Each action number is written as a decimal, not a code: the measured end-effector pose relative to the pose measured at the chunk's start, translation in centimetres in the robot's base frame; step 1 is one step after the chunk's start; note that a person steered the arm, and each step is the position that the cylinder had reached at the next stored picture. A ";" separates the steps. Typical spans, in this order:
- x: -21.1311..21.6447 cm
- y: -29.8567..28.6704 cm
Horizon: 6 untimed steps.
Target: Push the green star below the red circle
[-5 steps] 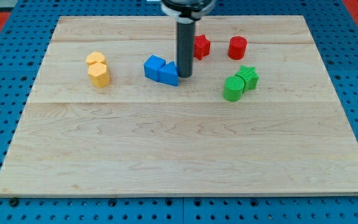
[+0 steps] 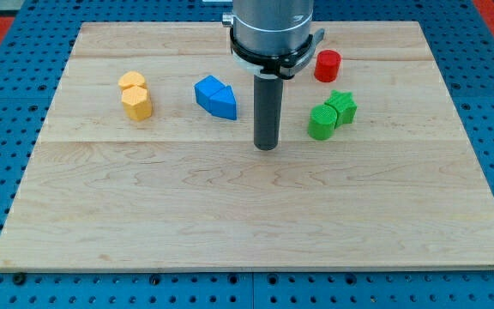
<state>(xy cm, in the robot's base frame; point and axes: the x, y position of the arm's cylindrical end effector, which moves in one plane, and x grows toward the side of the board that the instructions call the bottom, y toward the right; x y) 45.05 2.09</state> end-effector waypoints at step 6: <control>-6.7 11.8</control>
<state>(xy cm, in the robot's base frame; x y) 38.30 13.93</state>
